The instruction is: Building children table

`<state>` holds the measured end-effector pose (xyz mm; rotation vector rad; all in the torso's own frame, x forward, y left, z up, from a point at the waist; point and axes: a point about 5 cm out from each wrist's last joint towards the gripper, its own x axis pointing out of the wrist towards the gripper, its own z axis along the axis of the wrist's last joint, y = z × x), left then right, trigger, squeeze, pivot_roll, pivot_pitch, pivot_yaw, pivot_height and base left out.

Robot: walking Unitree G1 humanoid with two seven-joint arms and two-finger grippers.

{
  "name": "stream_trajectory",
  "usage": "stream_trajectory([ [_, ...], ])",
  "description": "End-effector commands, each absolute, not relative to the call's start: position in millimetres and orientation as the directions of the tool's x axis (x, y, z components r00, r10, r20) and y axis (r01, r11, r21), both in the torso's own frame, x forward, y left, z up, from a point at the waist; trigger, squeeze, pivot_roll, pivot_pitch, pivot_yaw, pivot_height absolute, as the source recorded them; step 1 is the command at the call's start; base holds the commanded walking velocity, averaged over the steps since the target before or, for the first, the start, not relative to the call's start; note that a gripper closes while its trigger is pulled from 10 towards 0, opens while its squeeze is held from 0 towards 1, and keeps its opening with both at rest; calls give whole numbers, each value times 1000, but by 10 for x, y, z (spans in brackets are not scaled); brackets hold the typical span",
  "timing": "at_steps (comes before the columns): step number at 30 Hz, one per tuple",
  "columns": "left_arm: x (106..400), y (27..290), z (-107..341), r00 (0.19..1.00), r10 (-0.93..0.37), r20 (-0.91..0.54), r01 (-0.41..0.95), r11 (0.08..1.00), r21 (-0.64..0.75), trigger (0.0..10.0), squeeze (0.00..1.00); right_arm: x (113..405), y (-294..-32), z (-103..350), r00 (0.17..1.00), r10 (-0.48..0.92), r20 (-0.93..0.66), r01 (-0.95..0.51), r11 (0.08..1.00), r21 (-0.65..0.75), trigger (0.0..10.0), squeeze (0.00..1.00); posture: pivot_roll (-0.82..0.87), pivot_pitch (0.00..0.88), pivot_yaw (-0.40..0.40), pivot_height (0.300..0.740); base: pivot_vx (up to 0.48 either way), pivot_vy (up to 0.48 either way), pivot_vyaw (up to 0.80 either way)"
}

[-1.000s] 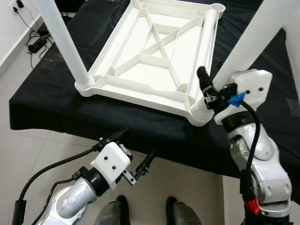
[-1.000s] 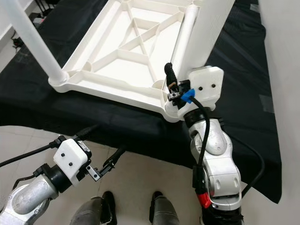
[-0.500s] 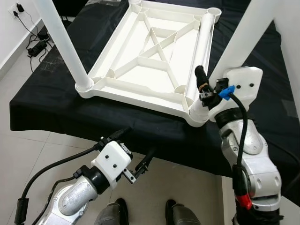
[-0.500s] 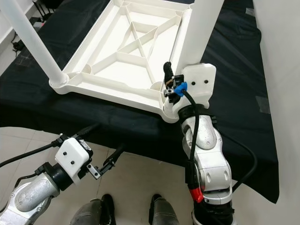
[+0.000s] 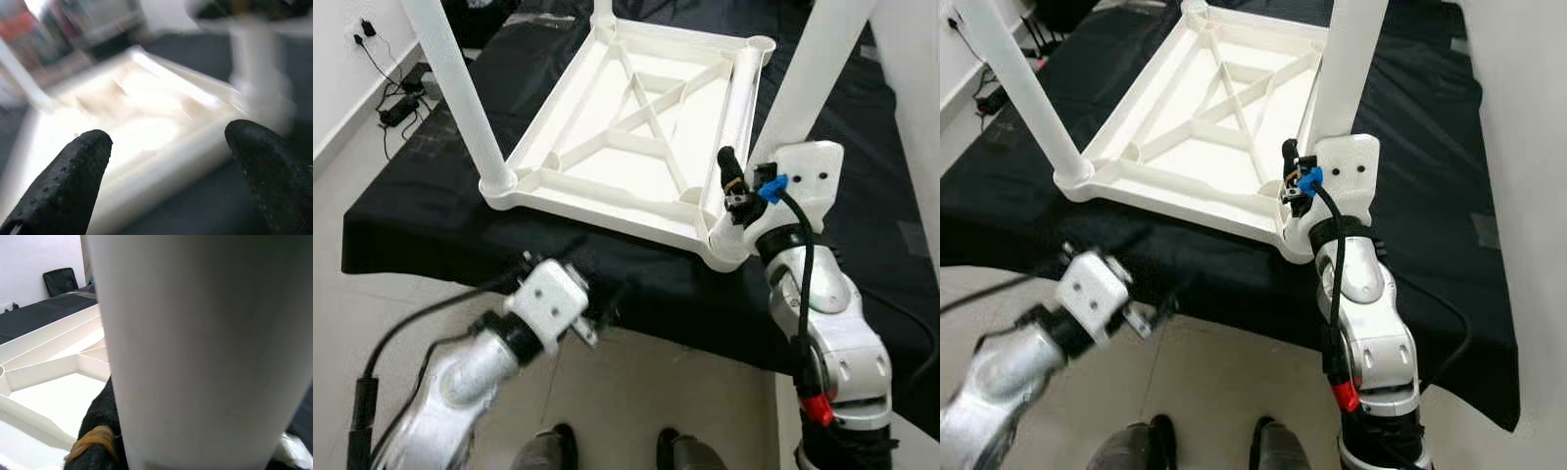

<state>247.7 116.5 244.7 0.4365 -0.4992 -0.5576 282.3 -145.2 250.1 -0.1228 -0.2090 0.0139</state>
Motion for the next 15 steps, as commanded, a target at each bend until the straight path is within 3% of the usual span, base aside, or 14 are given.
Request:
stream_trajectory([
  [1, 2559, 1216, 2621, 727, -578, 370, 350, 776, 524, 10000, 0, 2864, -1516, 2095, 999, -34, -23, 30, 991, -132, 10000, 0, -70, 230, -24, 740, 0, 0, 0],
  [7, 2826, 1134, 3376, 606, -581, 544, 276, 795, 541, 10000, 0, 2887, -1463, 2057, 998, -46, -48, 40, 992, -121, 10000, 0, -62, 224, -18, 740, 0, 0, 0],
  [10, 2905, 902, 3825, 471, -638, 609, 402, 770, 496, 10000, 0, 2899, -1425, 2059, 998, -46, -50, 41, 993, -110, 10000, 0, -64, 223, -15, 740, 0, 0, 0],
  [13, 2912, 832, 3915, 433, -655, 619, 464, 751, 471, 10000, 0, 2899, -1419, 2060, 998, -46, -50, 40, 993, -109, 10000, 0, -64, 223, -15, 740, 0, 0, 0],
  [14, 2917, 745, 4002, 381, -688, 617, 575, 699, 424, 10000, 0, 2899, -1414, 2061, 998, -46, -50, 40, 993, -107, 10000, 0, -65, 224, -14, 740, 0, 0, 0],
  [15, 2917, 745, 4002, 381, -688, 617, 575, 699, 424, 10000, 0, 2899, -1414, 2061, 998, -46, -50, 40, 993, -107, 10000, 0, -65, 224, -14, 740, 0, 0, 0],
])
